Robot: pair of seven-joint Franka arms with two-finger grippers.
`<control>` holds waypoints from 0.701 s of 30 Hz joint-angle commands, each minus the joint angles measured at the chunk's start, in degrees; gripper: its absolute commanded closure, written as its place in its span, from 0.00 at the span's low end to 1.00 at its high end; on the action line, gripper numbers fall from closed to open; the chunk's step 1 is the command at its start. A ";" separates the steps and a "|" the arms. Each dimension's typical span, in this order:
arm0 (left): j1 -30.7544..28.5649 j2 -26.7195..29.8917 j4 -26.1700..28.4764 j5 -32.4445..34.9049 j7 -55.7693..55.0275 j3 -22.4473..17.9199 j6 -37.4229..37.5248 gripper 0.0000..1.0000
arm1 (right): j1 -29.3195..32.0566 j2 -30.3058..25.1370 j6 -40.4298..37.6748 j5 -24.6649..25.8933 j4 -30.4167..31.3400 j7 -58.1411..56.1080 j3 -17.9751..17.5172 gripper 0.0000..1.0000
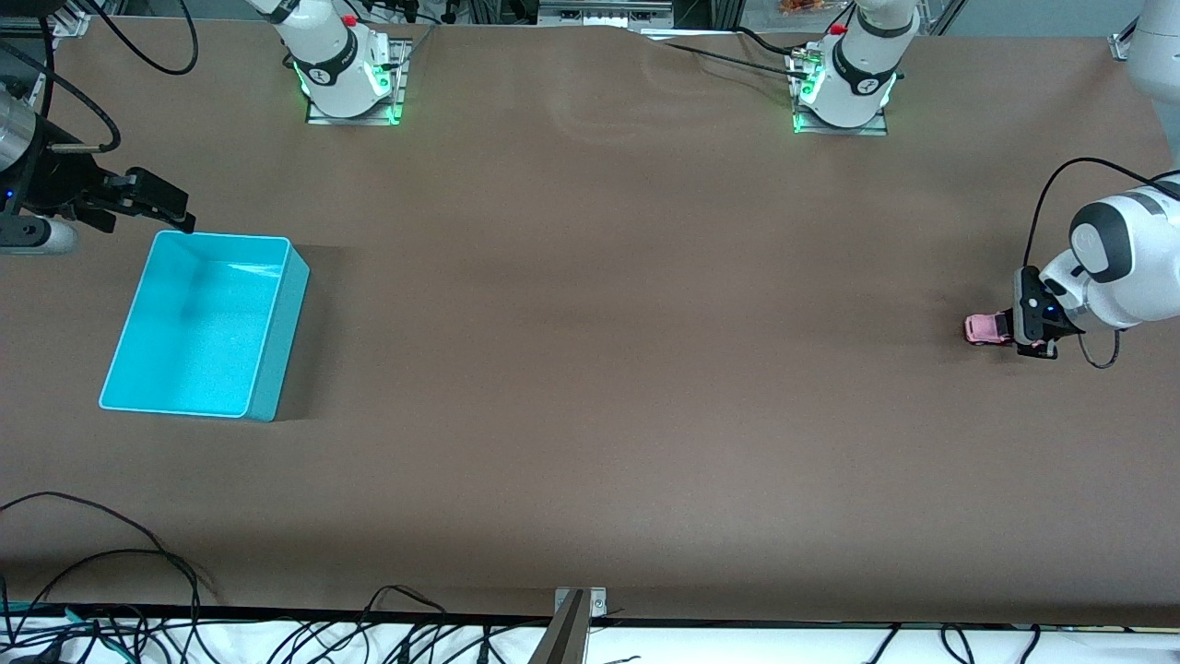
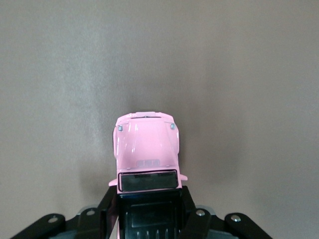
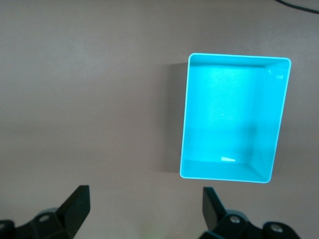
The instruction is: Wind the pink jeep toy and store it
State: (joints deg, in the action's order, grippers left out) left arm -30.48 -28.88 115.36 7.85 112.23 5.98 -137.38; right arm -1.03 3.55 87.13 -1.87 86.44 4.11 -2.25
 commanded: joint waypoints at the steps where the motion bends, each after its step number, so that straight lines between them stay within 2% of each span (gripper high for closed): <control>1: -1.42 -1.88 -1.63 1.38 0.54 0.35 -0.26 0.87 | -0.12 0.23 -0.38 0.28 -1.19 -0.24 -0.04 0.00; 9: -1.86 -1.97 -2.25 1.03 0.36 0.35 0.01 0.86 | -0.12 0.23 -0.38 0.28 -1.19 -0.24 -0.04 0.00; 10: -1.86 -1.97 -2.33 1.03 0.45 0.35 0.01 0.80 | -0.12 0.23 -0.38 0.28 -1.19 -0.24 -0.04 0.00; 11: -1.86 -1.97 -2.34 1.03 0.45 0.35 0.01 0.67 | -0.12 0.23 -0.38 0.28 -1.19 -0.24 -0.04 0.00; 12: -1.78 -1.97 -2.51 0.94 0.36 0.35 0.01 0.44 | -0.12 0.23 -0.47 0.28 -1.19 -0.24 -0.04 0.00; 13: -1.78 -1.97 -2.95 0.85 0.54 0.35 0.10 0.18 | -0.12 0.23 -0.38 0.28 -1.19 -0.24 -0.04 0.00; 14: -1.78 -1.97 -3.30 0.76 0.54 0.43 0.36 0.00 | -0.12 0.23 -0.38 0.28 -1.19 -0.33 -0.04 0.00; 21: -1.07 -1.53 -9.18 0.76 0.36 0.70 9.13 0.00 | -0.12 0.23 -0.38 0.28 -1.19 -0.33 -0.04 0.00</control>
State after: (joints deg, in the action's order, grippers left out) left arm -31.60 -29.77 112.08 7.85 112.22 6.10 -135.28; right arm -1.03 3.55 87.13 -1.87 86.44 4.11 -2.25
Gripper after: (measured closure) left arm 0.203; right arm 0.000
